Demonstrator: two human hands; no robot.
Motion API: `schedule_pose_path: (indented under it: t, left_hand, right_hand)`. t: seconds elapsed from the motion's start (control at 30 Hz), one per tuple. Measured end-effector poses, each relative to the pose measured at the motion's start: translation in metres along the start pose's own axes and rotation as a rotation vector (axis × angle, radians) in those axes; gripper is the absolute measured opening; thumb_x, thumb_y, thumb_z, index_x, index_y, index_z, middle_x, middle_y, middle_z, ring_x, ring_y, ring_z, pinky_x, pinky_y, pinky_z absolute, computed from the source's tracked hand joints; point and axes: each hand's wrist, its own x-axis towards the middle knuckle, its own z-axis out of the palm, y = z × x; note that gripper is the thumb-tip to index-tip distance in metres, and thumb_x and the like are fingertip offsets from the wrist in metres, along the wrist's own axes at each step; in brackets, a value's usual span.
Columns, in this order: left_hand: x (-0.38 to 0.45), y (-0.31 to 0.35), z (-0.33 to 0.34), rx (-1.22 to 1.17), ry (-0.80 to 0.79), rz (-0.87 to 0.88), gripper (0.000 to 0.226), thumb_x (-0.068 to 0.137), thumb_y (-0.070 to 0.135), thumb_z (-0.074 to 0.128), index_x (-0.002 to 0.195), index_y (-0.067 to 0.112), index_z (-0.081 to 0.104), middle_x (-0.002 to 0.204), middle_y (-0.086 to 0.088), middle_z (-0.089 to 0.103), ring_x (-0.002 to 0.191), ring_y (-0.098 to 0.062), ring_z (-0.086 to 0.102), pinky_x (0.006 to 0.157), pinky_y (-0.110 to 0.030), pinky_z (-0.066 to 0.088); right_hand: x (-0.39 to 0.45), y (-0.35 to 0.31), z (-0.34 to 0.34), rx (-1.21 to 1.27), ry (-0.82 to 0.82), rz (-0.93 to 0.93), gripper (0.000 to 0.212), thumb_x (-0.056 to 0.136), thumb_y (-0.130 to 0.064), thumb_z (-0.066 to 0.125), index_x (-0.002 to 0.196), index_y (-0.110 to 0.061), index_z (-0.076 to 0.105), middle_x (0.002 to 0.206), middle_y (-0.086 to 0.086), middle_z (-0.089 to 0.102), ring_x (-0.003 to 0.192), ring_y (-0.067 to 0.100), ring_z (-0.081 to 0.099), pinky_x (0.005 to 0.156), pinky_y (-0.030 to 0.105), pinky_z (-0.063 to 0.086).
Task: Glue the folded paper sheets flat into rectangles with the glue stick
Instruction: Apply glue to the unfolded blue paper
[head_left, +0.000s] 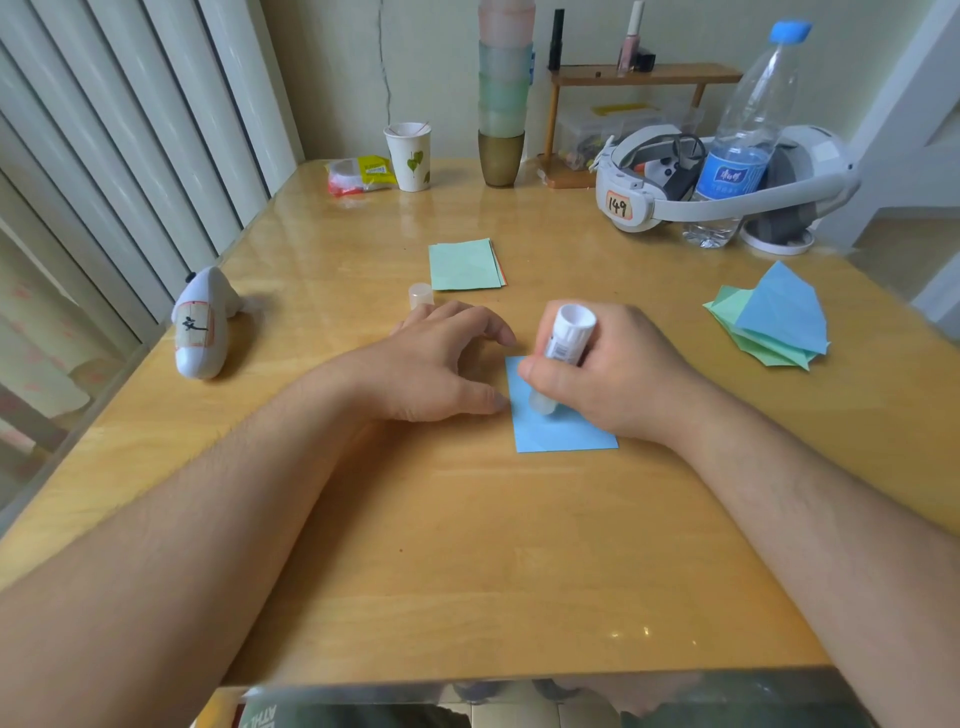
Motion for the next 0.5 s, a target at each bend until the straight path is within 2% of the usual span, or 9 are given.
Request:
schedule_pose_path:
  t: [0.13, 0.27, 0.4, 0.5]
  left_hand:
    - [0.003, -0.001, 0.001, -0.007, 0.017, -0.009, 0.044, 0.085, 0.048, 0.076, 0.118, 0.053, 0.047, 0.112, 0.031, 0.041, 0.122, -0.016, 0.034, 0.112, -0.042, 0.035]
    - [0.002, -0.001, 0.002, 0.029, 0.025, -0.006, 0.045, 0.086, 0.051, 0.074, 0.121, 0.051, 0.046, 0.121, 0.020, 0.044, 0.124, -0.016, 0.033, 0.113, -0.044, 0.035]
    - [0.002, -0.002, 0.006, 0.066, 0.039, 0.010, 0.050, 0.080, 0.064, 0.072, 0.121, 0.052, 0.046, 0.124, 0.018, 0.042, 0.124, -0.017, 0.034, 0.115, -0.046, 0.034]
    - [0.001, -0.001, 0.007, 0.089, 0.038, 0.005, 0.064, 0.064, 0.081, 0.063, 0.120, 0.054, 0.046, 0.126, 0.018, 0.041, 0.121, -0.016, 0.033, 0.116, -0.046, 0.033]
  right_hand:
    - [0.000, -0.001, 0.007, -0.003, -0.062, -0.031, 0.026, 0.079, -0.037, 0.076, 0.073, -0.017, 0.060, 0.060, -0.010, 0.056, 0.059, 0.007, 0.047, 0.056, 0.025, 0.039]
    - [0.000, -0.002, 0.008, -0.027, -0.116, -0.020, 0.026, 0.082, -0.033, 0.078, 0.076, -0.015, 0.059, 0.063, -0.004, 0.058, 0.061, 0.009, 0.047, 0.059, 0.029, 0.040]
    - [0.000, -0.003, 0.003, -0.047, -0.138, 0.001, 0.025, 0.082, -0.029, 0.078, 0.076, -0.014, 0.058, 0.065, -0.001, 0.058, 0.061, 0.009, 0.045, 0.059, 0.031, 0.040]
    - [-0.003, -0.001, -0.003, -0.046, -0.151, 0.026, 0.023, 0.082, -0.027, 0.077, 0.076, -0.015, 0.059, 0.064, -0.001, 0.057, 0.060, 0.008, 0.044, 0.057, 0.028, 0.037]
